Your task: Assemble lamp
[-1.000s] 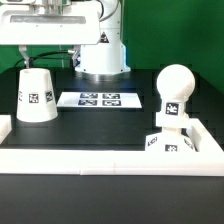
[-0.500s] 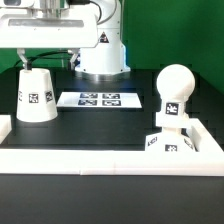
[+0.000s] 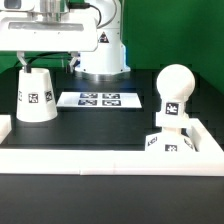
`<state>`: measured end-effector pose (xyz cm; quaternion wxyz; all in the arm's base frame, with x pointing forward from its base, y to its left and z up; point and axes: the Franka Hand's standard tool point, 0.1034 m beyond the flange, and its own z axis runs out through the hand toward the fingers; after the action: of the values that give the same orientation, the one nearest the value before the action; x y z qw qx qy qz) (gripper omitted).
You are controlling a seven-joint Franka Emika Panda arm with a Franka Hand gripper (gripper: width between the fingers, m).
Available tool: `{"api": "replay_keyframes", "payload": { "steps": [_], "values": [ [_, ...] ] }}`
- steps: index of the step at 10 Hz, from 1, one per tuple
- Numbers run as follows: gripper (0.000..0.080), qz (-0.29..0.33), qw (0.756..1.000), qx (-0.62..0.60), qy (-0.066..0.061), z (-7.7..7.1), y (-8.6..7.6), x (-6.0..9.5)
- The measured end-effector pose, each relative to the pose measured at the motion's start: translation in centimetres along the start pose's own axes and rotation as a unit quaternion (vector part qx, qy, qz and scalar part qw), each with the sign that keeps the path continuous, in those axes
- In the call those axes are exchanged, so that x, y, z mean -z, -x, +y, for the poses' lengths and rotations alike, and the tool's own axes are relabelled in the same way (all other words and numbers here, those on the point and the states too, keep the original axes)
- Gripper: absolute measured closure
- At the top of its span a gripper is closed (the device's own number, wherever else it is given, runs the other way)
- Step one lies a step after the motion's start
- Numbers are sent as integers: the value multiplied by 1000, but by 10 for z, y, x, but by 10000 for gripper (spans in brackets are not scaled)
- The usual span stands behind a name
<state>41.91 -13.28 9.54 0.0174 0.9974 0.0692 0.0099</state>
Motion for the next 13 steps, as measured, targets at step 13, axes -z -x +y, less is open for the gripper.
{"api": "replay_keyframes", "payload": {
  "steps": [13],
  "values": [
    [101,10,1000,1,5,-5,9,-5]
  ]
}}
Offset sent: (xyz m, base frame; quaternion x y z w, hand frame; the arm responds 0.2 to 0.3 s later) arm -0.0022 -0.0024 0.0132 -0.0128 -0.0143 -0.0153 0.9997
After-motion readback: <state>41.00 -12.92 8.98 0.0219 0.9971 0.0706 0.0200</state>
